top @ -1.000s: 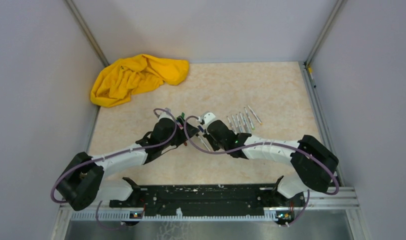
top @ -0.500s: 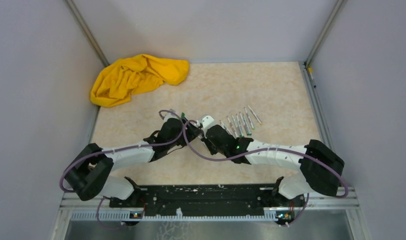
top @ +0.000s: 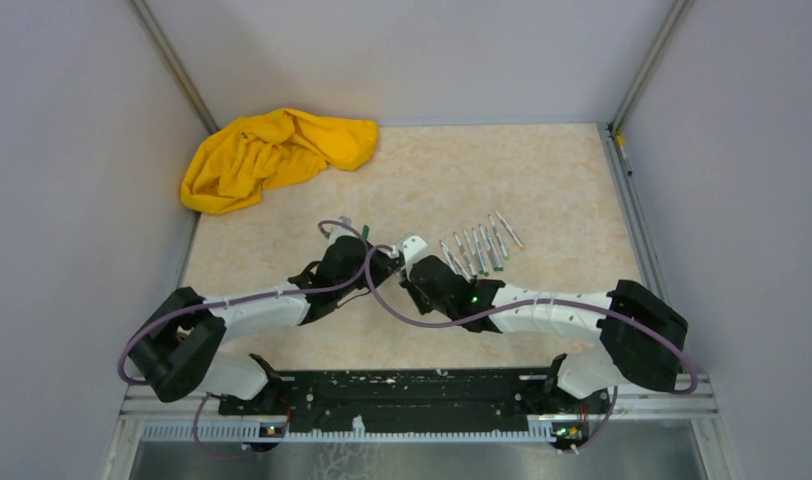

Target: Open the pen caps

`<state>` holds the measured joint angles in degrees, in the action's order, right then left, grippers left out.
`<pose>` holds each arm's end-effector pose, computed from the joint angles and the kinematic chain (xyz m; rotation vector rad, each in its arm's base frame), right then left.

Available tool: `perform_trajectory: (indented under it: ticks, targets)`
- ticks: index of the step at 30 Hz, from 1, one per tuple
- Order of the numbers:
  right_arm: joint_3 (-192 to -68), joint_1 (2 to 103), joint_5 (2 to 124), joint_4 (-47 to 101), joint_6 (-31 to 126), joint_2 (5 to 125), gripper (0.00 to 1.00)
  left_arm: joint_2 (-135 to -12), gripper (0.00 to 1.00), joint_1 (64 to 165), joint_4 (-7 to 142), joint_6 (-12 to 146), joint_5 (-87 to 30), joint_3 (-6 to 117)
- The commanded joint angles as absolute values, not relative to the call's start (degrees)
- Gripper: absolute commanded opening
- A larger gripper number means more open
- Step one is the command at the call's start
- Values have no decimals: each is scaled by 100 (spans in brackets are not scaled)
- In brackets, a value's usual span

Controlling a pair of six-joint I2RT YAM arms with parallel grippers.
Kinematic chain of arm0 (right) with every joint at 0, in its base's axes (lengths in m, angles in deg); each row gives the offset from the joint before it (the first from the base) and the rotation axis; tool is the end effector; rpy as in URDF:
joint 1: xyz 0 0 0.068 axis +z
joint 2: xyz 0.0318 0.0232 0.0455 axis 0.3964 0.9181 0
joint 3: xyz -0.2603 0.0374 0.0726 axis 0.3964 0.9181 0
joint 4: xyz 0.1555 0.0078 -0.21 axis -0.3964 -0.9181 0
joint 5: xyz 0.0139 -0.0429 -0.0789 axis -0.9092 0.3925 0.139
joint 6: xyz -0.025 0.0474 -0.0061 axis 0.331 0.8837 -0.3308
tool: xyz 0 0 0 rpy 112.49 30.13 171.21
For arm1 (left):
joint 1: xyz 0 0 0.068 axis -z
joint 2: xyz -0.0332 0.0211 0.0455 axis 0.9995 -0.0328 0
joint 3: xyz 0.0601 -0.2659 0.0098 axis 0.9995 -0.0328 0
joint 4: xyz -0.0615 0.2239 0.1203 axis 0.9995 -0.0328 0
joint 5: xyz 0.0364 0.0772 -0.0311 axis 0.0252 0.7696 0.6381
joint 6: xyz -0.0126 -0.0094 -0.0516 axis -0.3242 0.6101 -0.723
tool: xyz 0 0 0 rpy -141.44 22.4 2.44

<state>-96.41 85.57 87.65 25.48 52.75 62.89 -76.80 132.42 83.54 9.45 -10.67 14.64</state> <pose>0.1423 0.2476 0.2065 -0.8005 2.0942 0.3759 0.2007 -0.1876 0.1798 -0.5975 2.1613 -1.0056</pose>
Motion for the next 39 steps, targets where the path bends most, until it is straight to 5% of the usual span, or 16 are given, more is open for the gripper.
perform_trajectory:
  ticks: [1, 5, 15, 17, 20, 39]
  targets:
    - [-9658, 8630, 8926, 2739, 5239, 6178, 0, -7676, 0, 13292, 8551, 1121, -1028, 1484]
    - [-9779, 8630, 8929, 2902, 5210, 6285, 19, -7633, 0, 13354, 8643, 1157, -1091, 1442]
    - [-9952, 8629, 9003, 2976, 5139, 6613, 25, -7488, 0, 13449, 8803, 1098, -1207, 1323]
    - [-9957, 8633, 9044, 2995, 5125, 6652, 22, -7457, 0, 13477, 8827, 1087, -1199, 1296]
    - [-9926, 8629, 9089, 2988, 5116, 6650, 0, -7418, 0, 13506, 8814, 1078, -1112, 1253]
    - [-8924, 8630, 9171, 2369, 5583, 5499, 0, -7316, 0, 12521, 7116, 1606, -40, 2142]
